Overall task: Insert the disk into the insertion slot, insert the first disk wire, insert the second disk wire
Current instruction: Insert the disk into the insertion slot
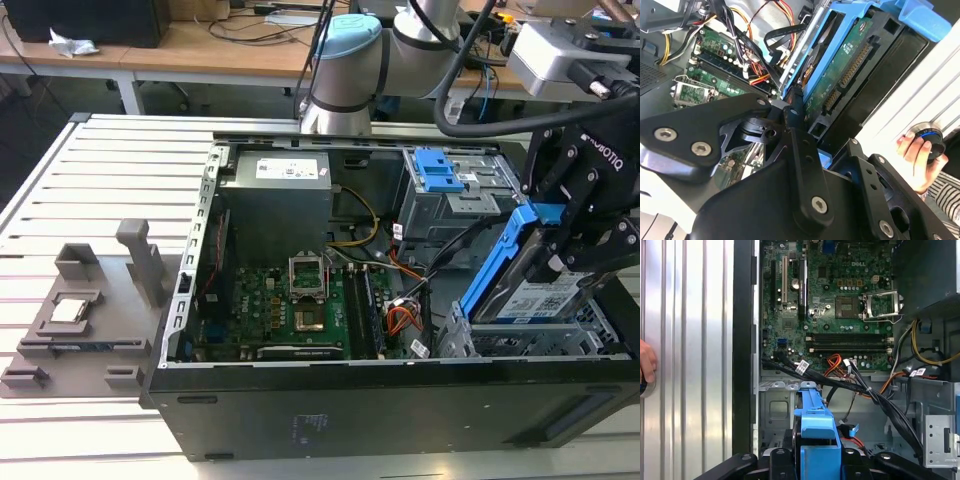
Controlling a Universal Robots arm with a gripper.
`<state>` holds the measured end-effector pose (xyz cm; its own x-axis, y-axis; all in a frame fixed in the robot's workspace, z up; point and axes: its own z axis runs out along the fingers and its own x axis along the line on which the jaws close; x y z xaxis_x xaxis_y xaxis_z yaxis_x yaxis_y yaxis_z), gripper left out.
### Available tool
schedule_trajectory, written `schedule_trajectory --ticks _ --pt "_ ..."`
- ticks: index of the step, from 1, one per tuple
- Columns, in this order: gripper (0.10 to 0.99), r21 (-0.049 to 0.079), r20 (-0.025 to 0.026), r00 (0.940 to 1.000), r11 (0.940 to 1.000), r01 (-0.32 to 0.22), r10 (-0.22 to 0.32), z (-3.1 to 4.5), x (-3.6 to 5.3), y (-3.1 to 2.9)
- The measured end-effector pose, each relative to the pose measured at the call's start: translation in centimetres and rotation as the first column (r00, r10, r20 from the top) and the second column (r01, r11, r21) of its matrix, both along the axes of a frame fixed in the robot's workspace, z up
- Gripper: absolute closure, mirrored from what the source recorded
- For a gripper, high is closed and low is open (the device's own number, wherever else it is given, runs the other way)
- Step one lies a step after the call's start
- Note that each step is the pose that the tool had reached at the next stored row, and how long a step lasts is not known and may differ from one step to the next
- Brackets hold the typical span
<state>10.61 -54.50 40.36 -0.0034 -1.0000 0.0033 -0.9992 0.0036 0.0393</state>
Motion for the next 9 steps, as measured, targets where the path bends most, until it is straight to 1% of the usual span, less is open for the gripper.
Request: schedule_trajectory --ticks 4,9 --pt "0.725 0.000 0.0000 1.0000 1.0000 0.000 0.000 -0.24 0.00 0.00" --pt "0.725 0.000 0.0000 1.0000 1.0000 0.000 0.000 -0.71 0.00 0.00"
